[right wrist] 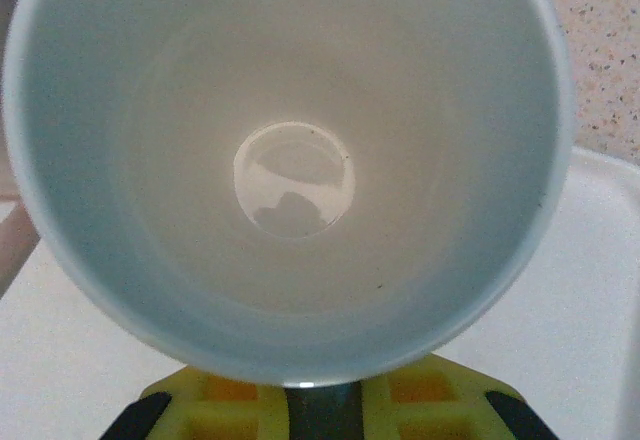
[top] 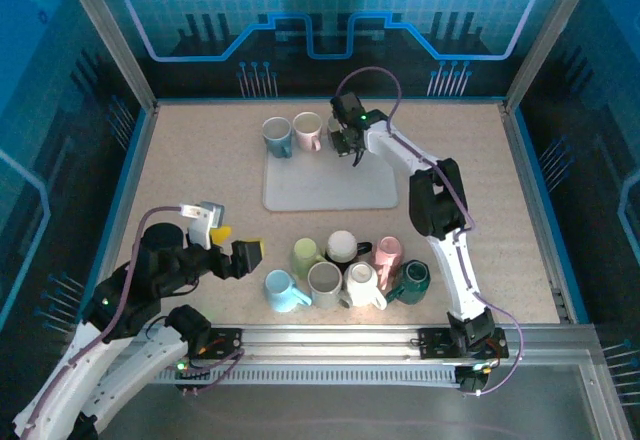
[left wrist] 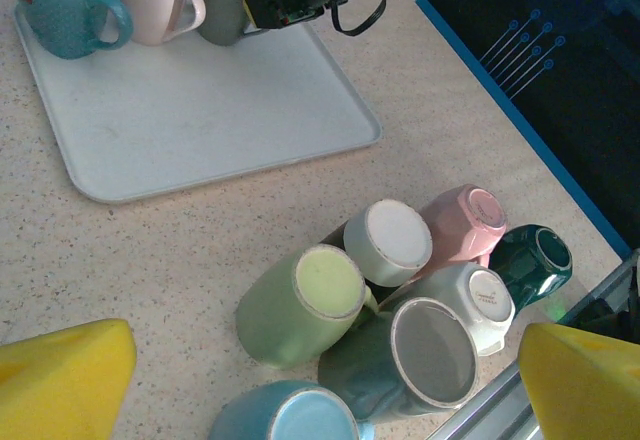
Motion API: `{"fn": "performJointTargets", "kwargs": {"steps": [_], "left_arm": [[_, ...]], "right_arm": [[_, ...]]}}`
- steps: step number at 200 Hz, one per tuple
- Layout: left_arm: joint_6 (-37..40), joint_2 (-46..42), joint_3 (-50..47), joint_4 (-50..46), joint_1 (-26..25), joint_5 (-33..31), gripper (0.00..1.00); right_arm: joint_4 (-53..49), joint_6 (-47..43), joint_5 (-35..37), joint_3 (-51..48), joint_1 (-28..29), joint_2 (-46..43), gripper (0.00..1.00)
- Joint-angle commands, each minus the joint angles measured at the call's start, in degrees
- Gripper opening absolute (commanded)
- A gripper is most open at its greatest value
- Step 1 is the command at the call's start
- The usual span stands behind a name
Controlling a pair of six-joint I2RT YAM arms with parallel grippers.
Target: Turn the mug right side up
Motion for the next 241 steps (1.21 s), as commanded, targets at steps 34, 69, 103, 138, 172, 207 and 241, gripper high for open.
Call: {"fn": "performJointTargets", "kwargs": {"steps": [34,69,103,138,172,207,241], "left_arm": [[1.5,1.1,-0.7,-0.1,-0.5,0.4,0.99],[1.5,1.3,-0.6,-0.1,-0.5,0.4,0.99],[1.5,1.5,-0.6,-0.1,-0.5,0.3,0.99],[1.5,1.6,-0.6,-0.1,-0.5,0.2,0.99],[1.5,1.7,-0.6,-0.1,-0.5,0.1,0.99],[1.4,1.9,-0.6,-0.2,-0.5,0.0,0.99],[1.4,2.1,-0.6,-0.1,-0.5,0.1,0.99]], "right_arm": [[-2.1,1.3,-1.2,4.0,-0.3,2.9,0.09],[-2.3,1.1,-1.8,3.9,-0.1,2.6,0.15],[-0.1,0.6,-2.6,0.5,0.2,0.3,0.11],[0.0,0.4,-3.6,-0.3,0.2,0.1,0.08],[-0.1,0.4,-3.0,-0.4,0.3,0.3,0.18],[-0.9,0.4,-2.3,0.1,0.2,-0.4,0.32],[-0.2,0.4,-2.6,-1.7,0.2,-3.4,0.37]]}}
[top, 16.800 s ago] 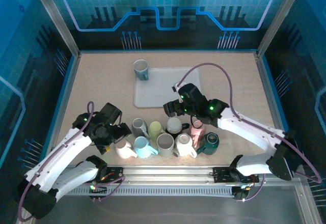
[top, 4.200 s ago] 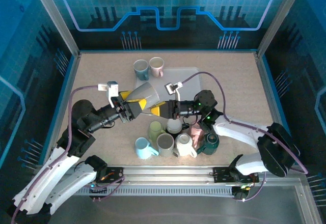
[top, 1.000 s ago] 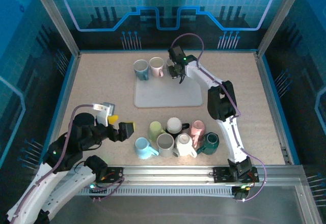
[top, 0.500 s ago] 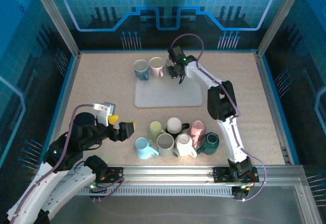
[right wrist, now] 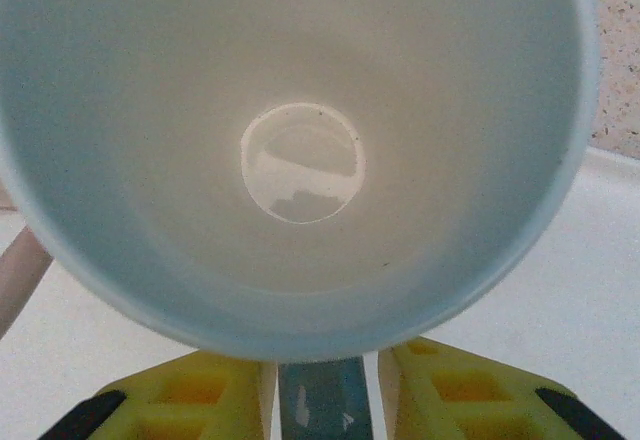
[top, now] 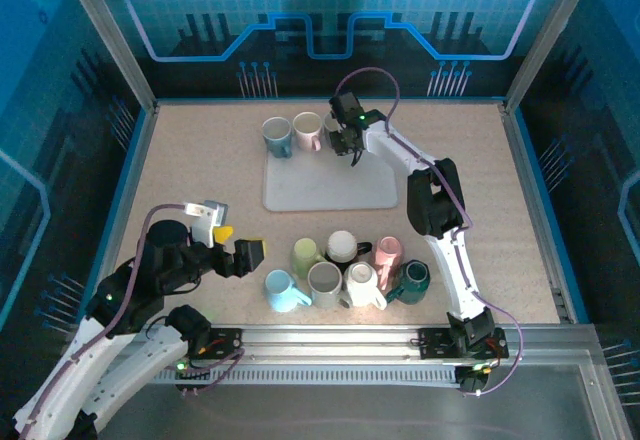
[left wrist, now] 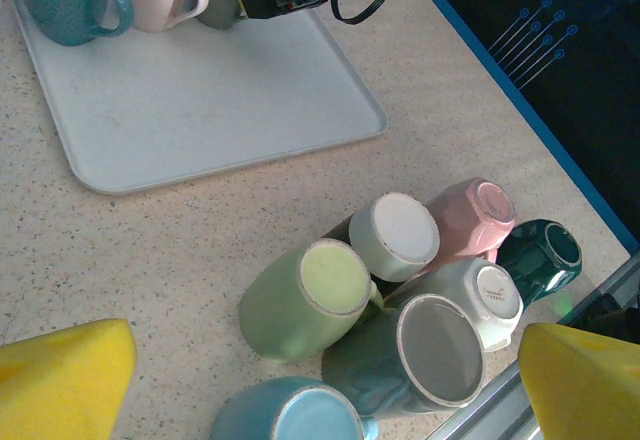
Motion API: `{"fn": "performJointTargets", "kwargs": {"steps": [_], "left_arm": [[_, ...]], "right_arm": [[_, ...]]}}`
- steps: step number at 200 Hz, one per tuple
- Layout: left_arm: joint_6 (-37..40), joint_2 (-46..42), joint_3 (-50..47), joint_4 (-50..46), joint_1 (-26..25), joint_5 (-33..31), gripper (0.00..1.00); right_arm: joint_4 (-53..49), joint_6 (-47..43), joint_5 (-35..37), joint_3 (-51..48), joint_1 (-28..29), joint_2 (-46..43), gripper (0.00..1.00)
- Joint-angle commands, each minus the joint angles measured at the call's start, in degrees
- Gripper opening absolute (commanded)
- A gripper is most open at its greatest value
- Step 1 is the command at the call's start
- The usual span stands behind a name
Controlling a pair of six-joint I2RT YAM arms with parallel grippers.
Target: Turn the mug right side up
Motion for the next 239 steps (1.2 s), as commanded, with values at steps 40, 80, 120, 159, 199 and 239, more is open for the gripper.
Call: {"fn": "performJointTargets", "kwargs": {"steps": [40,80,120,159,199,239], "left_arm": [[1.4,1.0,-0.6,-0.1,-0.5,0.1,0.99],[1.2,2.1,-0.5,-0.5,-0.4,-0.2,0.99],[0.9,3.2,-0.4,-0.6,-0.4,-0.9,0.99],[-3.1,6.3,0.5,-2.3,-0.4,-6.6,0.99],[-7.8,12.1,5.3,-8.7,-0.5,-11.1,0.99],[-22.5,17.0,9.8,-17.2,-0.4,-13.7,0.99]], "right_arm": [[1.8,0.2,-0.5,-8.1,0.6,-11.3,0.52],[8.8,1.6,1.4,-21.7,2.4,-22.3,0.58],[12.1,4.9,3.7,-35.3,7.8,-35.9,0.57],[15.3,5.3,5.5,-47.9,16.3,-48.9,0.57],[14.8,4.5,6.8,-54.3,21.3,-57.0,0.57],[15.9,4.0,8.2,-59.7,21.6,-63.9,0.57]]}}
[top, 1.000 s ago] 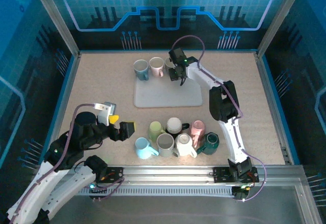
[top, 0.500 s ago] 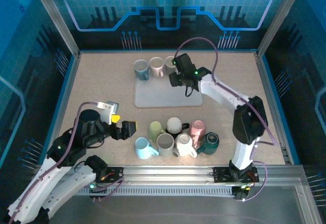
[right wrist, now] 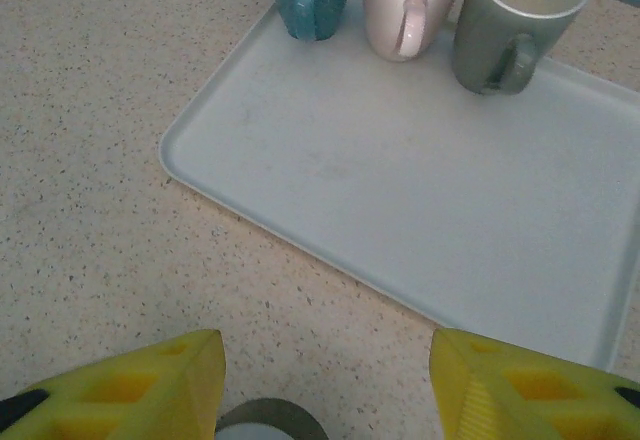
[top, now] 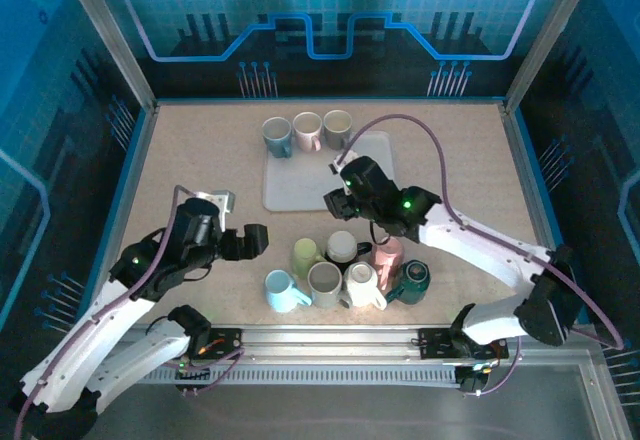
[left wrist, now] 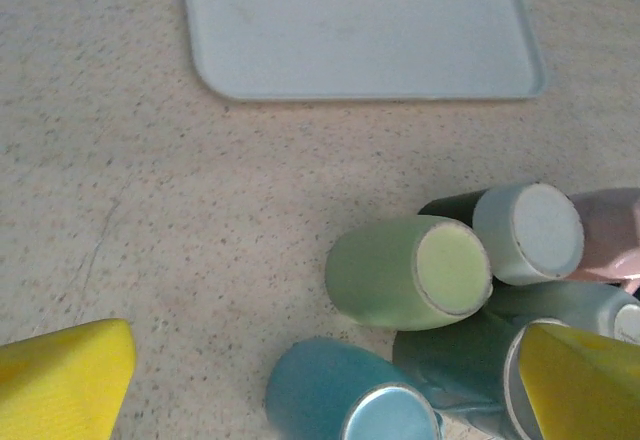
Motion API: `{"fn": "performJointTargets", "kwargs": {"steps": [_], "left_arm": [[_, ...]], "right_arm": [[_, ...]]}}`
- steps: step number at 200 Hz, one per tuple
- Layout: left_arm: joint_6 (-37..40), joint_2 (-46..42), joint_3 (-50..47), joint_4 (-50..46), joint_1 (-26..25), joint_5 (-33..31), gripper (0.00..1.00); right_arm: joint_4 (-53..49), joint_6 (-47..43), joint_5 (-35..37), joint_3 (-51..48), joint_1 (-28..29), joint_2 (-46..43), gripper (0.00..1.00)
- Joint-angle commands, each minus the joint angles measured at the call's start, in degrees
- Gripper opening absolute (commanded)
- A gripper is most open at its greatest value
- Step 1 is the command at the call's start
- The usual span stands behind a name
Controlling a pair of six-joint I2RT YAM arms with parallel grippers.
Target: Turn the mug right side up
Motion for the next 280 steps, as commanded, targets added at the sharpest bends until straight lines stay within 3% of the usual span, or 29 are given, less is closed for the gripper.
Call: {"fn": "performJointTargets", "kwargs": {"steps": [1,44,86,141,184,280], "left_arm": [[-11.8,2.0,3.8,-8.0,-0.3,-3.1,0.99],[-25.7,3.2,1.1,-13.2,-0.3,1.9,0.99],[-31.4,4.1,-6.2,-8.2,-0.3,9.2,0.99],[-35.5,6.5,-10.2,-3.4,-2.3,12.8,0.99],[-31.4,11.6,-6.6,1.2,-7.0,14.6,0.99],[-24.0,27.6,0.5,-4.8,-16.1,11.1,0.99]], "right_arm": [[1.9,-0.3,2.5,-2.5,0.5,-3.9,0.57],[3.0,0.5,2.3,-6.1,0.5,-9.1,0.57],[3.3,0.8,1.6,-8.7,0.5,-11.0,0.57],[2.6,-0.5,1.1,-9.6,-0.2,-12.8,0.58],[2.9,-0.5,-0.8,-10.7,-0.8,-12.9,0.58],[3.0,0.0,-2.0,-12.6,-1.6,-14.7,0.58]]}}
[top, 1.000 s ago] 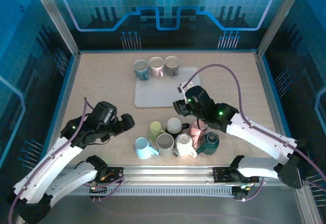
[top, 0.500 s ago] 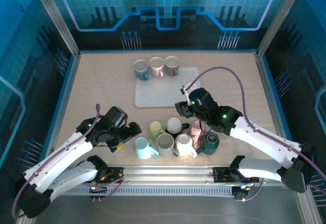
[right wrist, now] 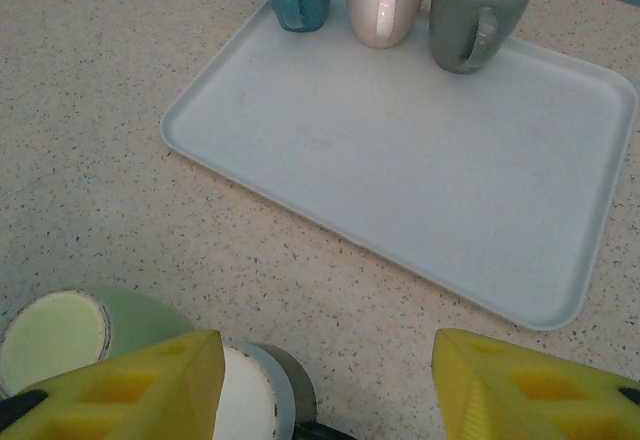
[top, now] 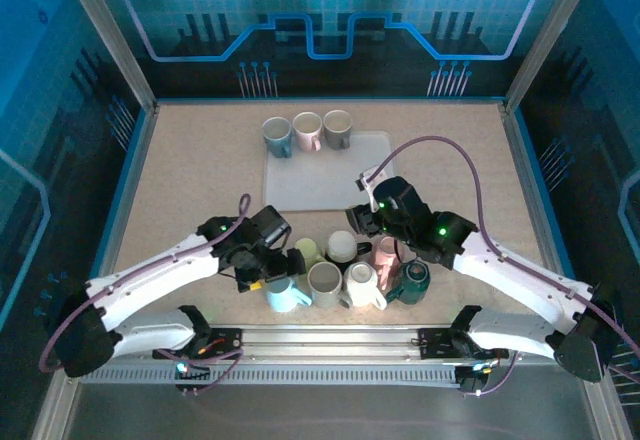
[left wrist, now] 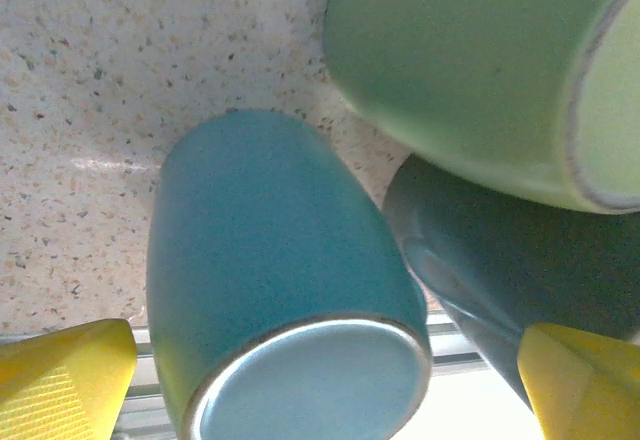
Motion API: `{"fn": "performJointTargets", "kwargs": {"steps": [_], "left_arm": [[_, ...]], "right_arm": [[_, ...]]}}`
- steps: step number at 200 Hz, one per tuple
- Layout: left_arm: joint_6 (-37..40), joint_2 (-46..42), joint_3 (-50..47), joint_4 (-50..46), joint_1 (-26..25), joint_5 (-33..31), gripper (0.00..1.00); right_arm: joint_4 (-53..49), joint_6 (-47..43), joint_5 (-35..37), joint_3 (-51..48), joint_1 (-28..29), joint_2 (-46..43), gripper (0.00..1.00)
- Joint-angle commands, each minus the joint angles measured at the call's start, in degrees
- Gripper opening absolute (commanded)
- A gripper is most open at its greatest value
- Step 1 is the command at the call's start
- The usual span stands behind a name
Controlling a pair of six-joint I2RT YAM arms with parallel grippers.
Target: Turn the mug right side up
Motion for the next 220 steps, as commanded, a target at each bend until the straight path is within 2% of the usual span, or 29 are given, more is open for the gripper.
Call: {"fn": "performJointTargets", "kwargs": {"steps": [1,73,111,164,220], "left_arm": [[2.4,1.6,2.8,-3.4,-1.3,-1.1,0.99],[2.5,2.7,1.8,-5.2,-1.7,-4.0,0.99],[3.8,1.7,0.8,-5.2,-1.7,-5.5,0.90],[4.9,-0.2,-0.3,-4.7,-1.7,-6.4,0.71],[9.1,-0.1,1.4,-8.0,-1.3,-11.9,0.69]], "right_arm": [[1.0,0.2,-0.5,-0.8,-0.7,-1.1,0.58],[1.6,0.8,-1.0,-1.8,-0.8,-1.2,0.58],[1.6,0.9,-1.0,-2.0,-0.8,-1.2,0.58],[1.6,1.4,-1.3,-2.0,-0.8,-1.1,0.58],[1.6,1.5,-1.6,-1.5,-0.8,-0.2,0.58]]}}
